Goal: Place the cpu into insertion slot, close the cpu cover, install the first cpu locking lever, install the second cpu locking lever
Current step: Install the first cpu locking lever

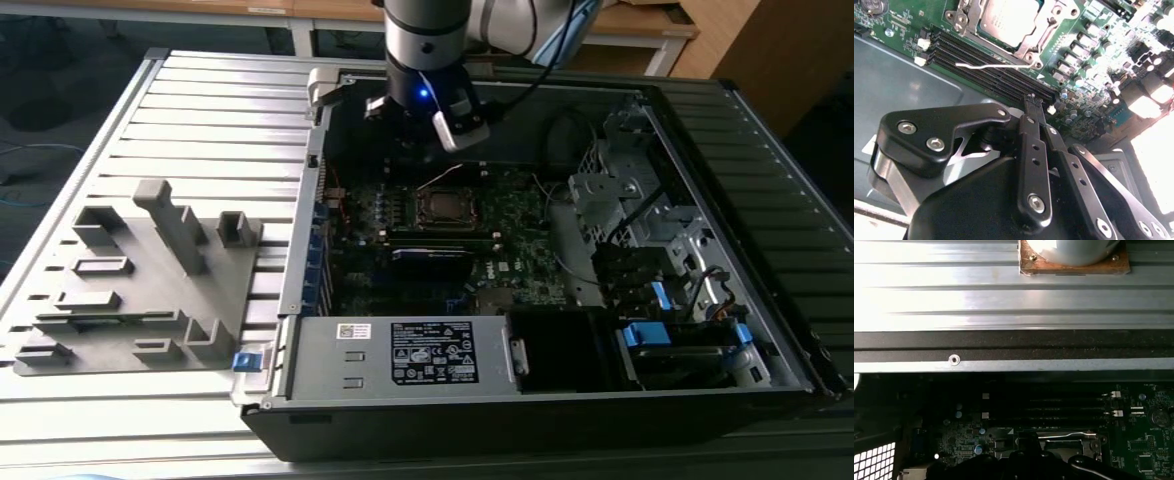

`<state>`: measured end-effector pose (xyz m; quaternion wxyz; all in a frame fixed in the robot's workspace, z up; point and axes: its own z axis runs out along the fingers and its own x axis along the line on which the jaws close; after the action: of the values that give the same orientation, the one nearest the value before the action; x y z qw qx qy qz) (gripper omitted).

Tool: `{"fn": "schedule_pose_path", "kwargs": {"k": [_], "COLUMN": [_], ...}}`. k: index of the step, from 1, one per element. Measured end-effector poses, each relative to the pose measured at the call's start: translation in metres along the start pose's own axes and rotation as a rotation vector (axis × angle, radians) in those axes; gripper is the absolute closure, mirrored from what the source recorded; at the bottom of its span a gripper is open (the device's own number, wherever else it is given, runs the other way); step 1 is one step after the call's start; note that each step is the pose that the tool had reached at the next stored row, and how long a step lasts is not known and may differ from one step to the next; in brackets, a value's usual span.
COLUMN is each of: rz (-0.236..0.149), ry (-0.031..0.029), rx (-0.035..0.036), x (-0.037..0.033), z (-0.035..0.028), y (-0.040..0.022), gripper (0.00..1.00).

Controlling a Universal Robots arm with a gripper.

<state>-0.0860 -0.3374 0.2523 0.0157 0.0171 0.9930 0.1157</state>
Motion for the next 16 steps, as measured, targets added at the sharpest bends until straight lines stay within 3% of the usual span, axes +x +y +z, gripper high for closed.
{"fn": "schedule_pose_path", "kwargs": {"k": [9, 16], "rz": [0.000, 0.000], "ry": [0.0000, -0.0001], "rx": [-0.0001, 0.0009], "x": [-0.0074, -0.0078], "z": [0.0019, 0.0038], "y": [0.0000, -0.0004], "gripper": [0.89, 0.89]}}
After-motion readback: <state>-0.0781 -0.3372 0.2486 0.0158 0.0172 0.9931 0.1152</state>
